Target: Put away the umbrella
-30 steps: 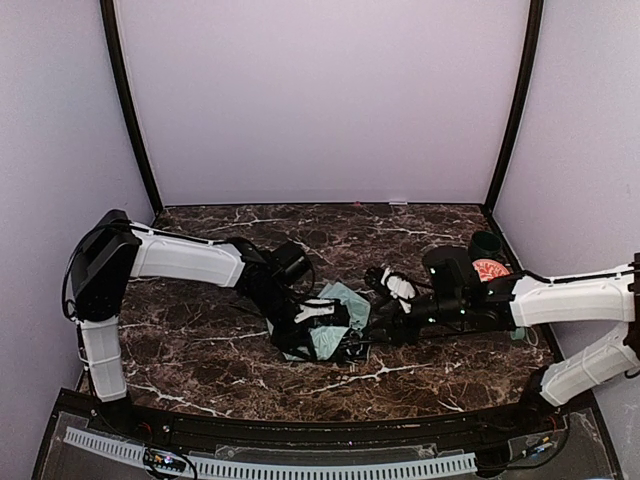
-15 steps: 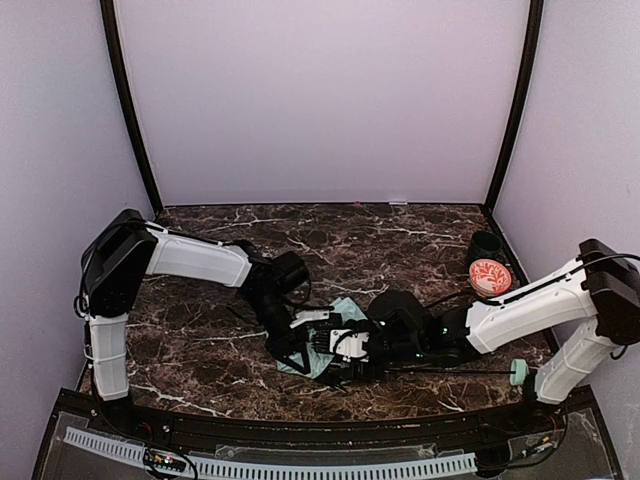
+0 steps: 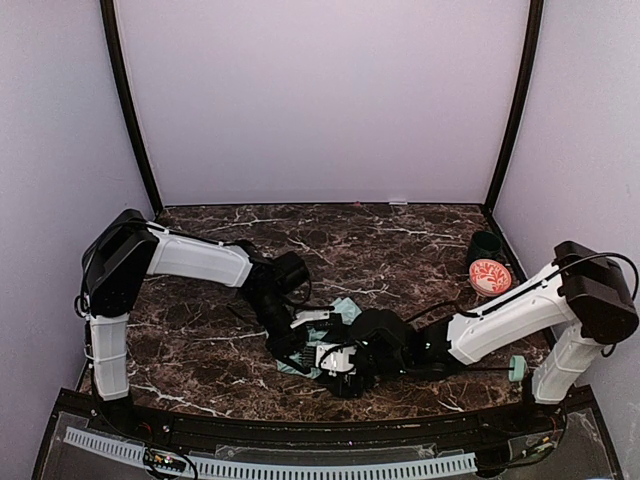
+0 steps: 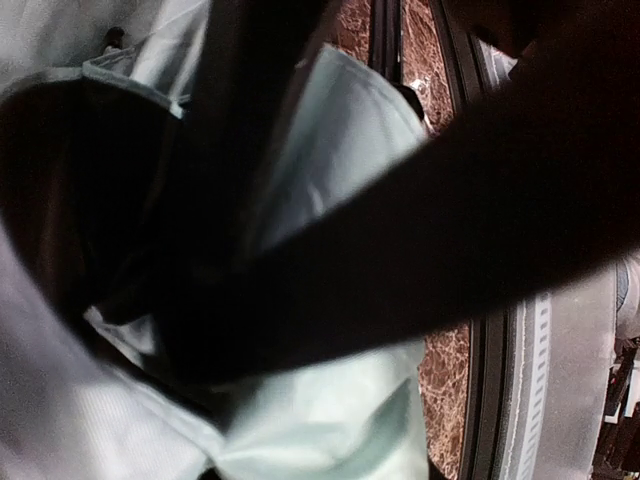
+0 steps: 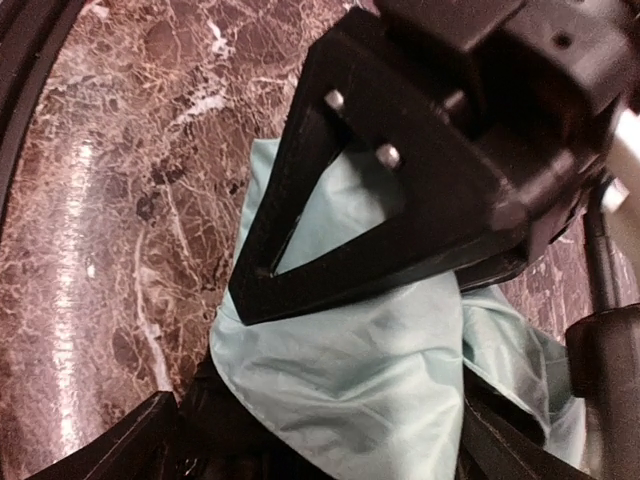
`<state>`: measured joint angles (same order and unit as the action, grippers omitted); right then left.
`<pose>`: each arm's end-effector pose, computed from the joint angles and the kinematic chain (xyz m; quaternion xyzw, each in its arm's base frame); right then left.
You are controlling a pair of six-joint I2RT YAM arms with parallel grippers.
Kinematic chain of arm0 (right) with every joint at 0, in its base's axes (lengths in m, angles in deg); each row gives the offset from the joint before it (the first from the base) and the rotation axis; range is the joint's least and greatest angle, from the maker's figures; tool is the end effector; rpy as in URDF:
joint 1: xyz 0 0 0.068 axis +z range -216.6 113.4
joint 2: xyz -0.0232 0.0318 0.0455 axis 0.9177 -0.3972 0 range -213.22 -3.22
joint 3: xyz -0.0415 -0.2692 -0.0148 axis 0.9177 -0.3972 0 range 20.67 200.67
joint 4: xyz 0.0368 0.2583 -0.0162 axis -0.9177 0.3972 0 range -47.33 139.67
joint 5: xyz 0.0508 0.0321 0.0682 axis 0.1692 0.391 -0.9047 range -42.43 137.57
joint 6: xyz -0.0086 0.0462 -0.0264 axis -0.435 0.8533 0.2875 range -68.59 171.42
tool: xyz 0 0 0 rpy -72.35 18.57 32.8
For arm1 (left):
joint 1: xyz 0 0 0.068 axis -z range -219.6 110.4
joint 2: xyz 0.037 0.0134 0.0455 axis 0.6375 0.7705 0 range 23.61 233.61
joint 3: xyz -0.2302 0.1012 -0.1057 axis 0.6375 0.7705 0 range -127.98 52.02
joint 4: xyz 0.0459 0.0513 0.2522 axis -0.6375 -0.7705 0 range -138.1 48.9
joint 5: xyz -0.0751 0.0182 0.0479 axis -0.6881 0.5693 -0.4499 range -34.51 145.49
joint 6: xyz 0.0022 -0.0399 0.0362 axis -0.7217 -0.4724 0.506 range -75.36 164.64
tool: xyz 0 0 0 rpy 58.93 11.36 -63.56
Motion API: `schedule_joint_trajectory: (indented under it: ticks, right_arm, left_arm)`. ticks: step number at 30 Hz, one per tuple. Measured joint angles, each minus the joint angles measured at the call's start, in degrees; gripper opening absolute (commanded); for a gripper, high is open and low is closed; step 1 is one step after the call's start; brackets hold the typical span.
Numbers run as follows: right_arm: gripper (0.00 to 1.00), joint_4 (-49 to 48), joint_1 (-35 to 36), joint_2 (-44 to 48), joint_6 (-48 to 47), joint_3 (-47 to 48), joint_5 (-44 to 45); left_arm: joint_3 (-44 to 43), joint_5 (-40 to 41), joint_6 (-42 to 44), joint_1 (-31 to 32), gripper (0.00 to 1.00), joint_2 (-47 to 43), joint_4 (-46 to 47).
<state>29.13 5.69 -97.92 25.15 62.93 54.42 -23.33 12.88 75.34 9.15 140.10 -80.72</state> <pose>0.1025 0.3070 0.1504 -0.6657 0.6071 0.1188 0.4173 0.2310 -0.2999 0.1349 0.6160 0.6955 -0.3694 0.0173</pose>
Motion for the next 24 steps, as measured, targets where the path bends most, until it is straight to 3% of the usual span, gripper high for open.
schedule_joint_trajectory:
  ticks: [7, 9, 14, 18, 24]
  right_arm:
    - [0.37, 4.13, 0.94, -6.36, 1.84, 5.01, 3.32]
    - [0.28, 5.09, 1.03, -6.86, 2.54, 5.7, 3.76]
    - [0.2, 5.95, 0.94, -6.88, 4.9, 5.77, 3.67]
    - [0.18, 5.79, -0.44, -7.1, 6.12, 6.34, 1.68]
    - [0.16, 4.26, -4.96, -7.02, 10.08, 7.89, -6.03]
  left_arm:
    - [-0.02, 0.31, -0.13, 0.0, 0.14, 0.2, -0.83]
    - [-0.04, 0.61, -0.13, 0.0, 0.18, 0.2, -1.27]
    - [-0.55, 0.59, -0.57, 0.0, 0.59, 0.07, -1.77]
    - [1.6, 2.47, -4.59, 0.28, 0.69, -3.61, 0.59]
    - [13.68, 13.14, -10.69, 0.09, 0.73, -19.02, 12.13]
